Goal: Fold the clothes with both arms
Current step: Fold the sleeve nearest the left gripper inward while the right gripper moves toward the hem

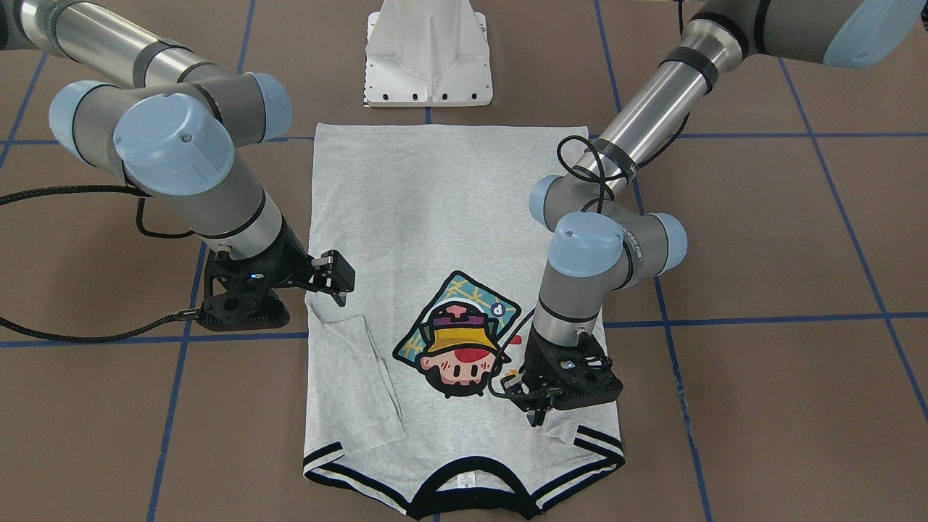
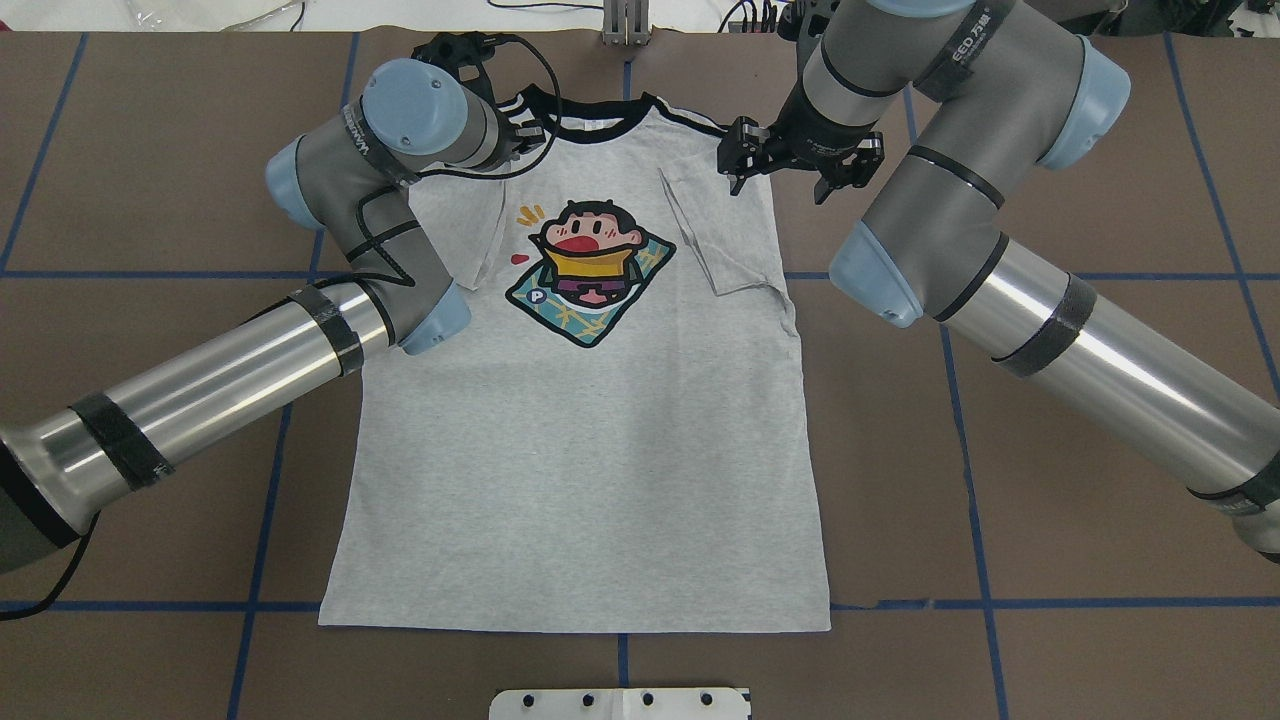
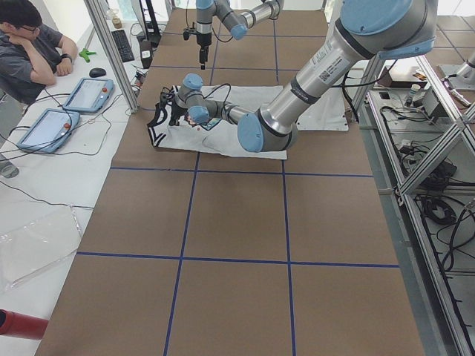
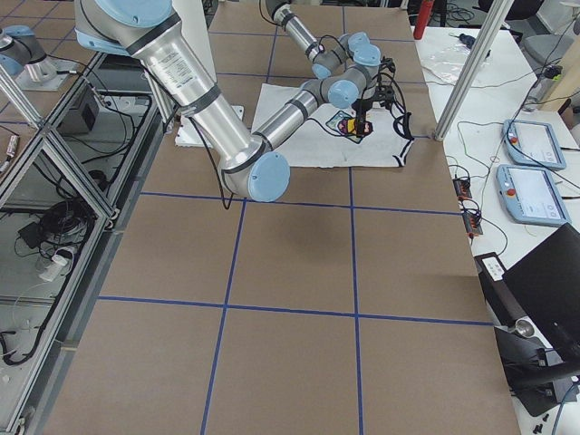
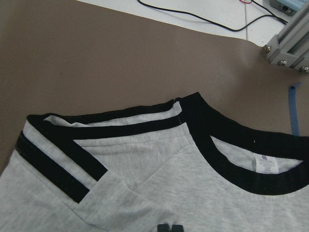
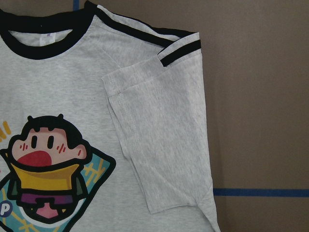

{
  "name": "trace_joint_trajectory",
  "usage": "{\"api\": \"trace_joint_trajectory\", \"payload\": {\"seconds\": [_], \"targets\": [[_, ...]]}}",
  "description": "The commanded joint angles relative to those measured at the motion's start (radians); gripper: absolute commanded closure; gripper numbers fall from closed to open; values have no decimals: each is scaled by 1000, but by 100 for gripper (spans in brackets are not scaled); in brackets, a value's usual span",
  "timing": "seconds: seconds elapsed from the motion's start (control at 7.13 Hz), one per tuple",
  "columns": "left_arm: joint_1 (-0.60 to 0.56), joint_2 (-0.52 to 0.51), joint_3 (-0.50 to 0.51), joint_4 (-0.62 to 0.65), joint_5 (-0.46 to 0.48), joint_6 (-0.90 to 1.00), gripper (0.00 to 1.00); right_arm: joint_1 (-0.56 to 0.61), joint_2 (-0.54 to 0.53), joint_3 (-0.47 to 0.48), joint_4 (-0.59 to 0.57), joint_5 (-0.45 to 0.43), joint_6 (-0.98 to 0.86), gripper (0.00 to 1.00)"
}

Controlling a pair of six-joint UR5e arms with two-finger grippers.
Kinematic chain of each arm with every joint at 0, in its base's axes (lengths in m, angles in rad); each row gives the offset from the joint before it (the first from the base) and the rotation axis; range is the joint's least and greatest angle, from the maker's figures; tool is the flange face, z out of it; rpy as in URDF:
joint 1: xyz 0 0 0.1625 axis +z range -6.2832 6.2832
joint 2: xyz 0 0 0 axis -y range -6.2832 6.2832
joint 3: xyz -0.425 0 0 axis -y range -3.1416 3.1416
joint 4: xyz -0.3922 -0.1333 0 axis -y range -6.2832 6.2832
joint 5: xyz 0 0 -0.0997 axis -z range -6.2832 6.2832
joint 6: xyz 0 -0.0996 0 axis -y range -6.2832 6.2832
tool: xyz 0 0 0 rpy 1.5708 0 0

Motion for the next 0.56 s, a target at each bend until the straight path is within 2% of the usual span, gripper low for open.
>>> {"api": "trace_joint_trajectory", "payload": {"seconds": [0.0, 0.14, 0.28, 0.42], "targets": [[1, 0, 8, -12, 5, 5, 100, 0, -1, 1, 0, 0, 0, 0], [1, 0, 6, -12, 1, 19, 43, 0, -3, -1, 0, 0, 0, 0], [-5, 0, -1, -12, -4, 60, 20, 0, -3, 1, 0, 0, -6, 0], [-20, 9, -33, -10, -48, 89, 9, 0, -4, 1, 0, 0, -6, 0]]}}
